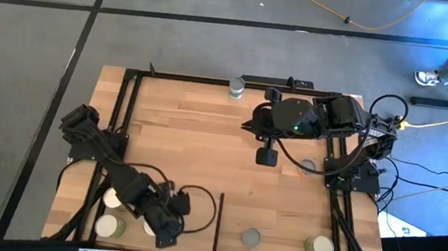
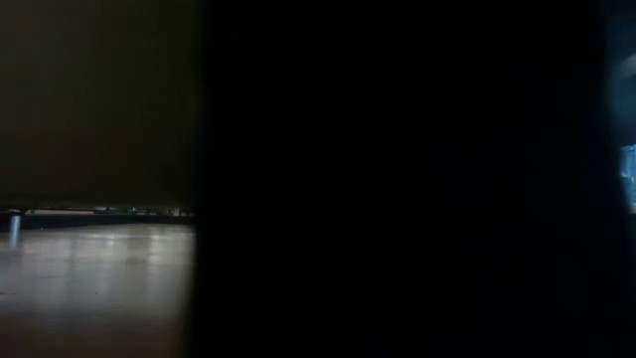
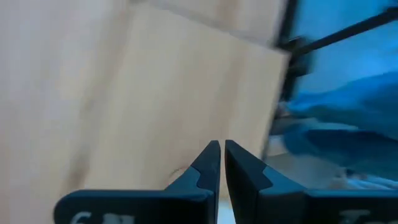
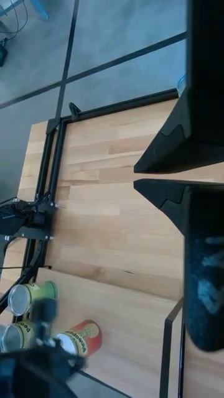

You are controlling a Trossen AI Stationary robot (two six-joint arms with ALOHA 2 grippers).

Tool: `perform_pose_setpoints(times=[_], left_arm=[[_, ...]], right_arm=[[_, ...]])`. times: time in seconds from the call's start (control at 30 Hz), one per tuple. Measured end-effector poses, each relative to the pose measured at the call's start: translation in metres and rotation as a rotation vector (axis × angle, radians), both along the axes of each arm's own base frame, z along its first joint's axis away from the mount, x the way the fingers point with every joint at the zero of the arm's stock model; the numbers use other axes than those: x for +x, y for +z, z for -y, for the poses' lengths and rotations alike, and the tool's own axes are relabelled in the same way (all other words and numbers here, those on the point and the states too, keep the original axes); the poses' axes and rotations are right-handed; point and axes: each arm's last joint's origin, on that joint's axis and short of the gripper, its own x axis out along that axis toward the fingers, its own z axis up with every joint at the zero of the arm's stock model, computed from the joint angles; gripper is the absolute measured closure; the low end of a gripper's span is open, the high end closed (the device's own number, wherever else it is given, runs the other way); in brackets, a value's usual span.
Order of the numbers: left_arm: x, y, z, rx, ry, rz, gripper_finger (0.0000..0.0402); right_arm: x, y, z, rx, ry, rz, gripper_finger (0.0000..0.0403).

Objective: Pick and place cans onto a shelf
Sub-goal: Put the canned pineapple on the shelf

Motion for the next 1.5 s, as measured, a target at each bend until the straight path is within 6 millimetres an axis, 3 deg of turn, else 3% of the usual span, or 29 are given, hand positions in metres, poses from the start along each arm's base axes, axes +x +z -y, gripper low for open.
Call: perform_pose_setpoints(times=[0.17, 0.43, 0.67, 1.07, 1.5], left_arm=[[-0.016, 0.007, -0.015, 0.129, 0.113, -0.143, 0.0386], [-0.005, -0.005, -0.023, 0.081, 0.09, -0.185, 0.0386], [0.006, -0.004, -0.019, -0.029, -0.009, -0.125, 0.0386], [0.017, -0.026, -0.01, -0.054, -0.037, -0.212, 0.0386], [0.019, -0.036, -0.005, -0.077, -0.052, -0.269, 0.0386]], right_arm=[[0.0, 0.0, 0.0, 0.0, 0.0, 0.0, 0.0374], [0.0, 0.0, 0.0, 0.0, 0.0, 0.0, 0.0374], [0.0, 0.0, 0.0, -0.001, 0.0, -0.001, 0.0374], [0.0, 0.0, 0.0, -0.021, 0.017, -0.004, 0.0374], [0.001, 0.0, 0.001, -0.022, 0.015, -0.001, 0.0374]])
